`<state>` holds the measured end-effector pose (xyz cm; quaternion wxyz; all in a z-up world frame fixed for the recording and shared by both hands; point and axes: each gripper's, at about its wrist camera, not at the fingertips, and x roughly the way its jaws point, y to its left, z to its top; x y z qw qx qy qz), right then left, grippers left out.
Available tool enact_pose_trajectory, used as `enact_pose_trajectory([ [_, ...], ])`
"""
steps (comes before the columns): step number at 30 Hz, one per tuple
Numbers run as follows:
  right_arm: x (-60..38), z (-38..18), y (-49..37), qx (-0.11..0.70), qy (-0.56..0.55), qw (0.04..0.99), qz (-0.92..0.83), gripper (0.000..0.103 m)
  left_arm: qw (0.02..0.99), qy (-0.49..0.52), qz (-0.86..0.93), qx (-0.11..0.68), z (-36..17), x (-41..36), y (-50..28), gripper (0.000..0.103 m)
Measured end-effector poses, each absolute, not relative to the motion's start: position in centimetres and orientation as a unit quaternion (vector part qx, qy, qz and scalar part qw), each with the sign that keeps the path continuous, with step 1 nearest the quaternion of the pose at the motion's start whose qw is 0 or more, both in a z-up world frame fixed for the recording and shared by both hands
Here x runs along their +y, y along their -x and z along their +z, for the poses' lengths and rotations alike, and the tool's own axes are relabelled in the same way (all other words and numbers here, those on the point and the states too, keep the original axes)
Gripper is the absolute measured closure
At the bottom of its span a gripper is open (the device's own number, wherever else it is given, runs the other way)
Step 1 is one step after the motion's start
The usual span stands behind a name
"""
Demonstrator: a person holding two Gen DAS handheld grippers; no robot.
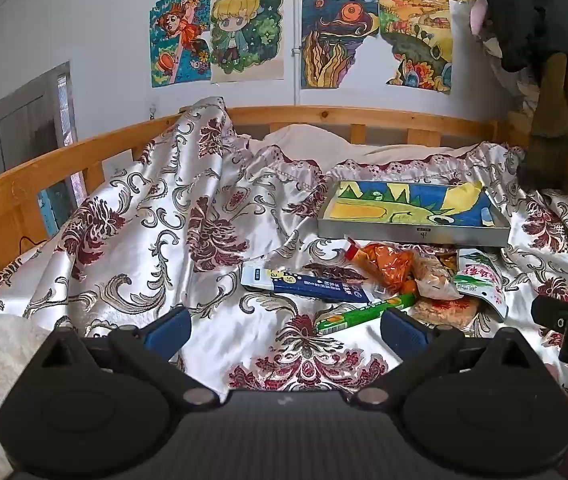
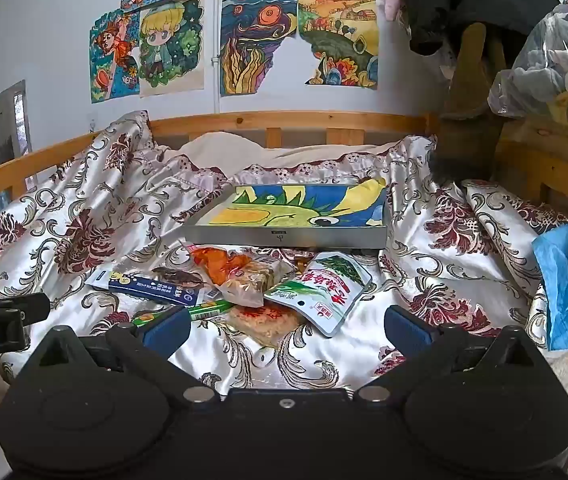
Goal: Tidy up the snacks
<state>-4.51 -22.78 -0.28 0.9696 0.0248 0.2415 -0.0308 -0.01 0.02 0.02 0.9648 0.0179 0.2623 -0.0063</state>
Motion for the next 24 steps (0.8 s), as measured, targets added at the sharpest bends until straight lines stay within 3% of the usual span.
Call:
enact_pose_trajectory([
  [24,-22.81,-0.30,4.62,0.241,-0.028,0.970,-0.030,0.001,0.964,-0.015,-0.005,0.265,-0.08,-0.40,0.00,0.000],
])
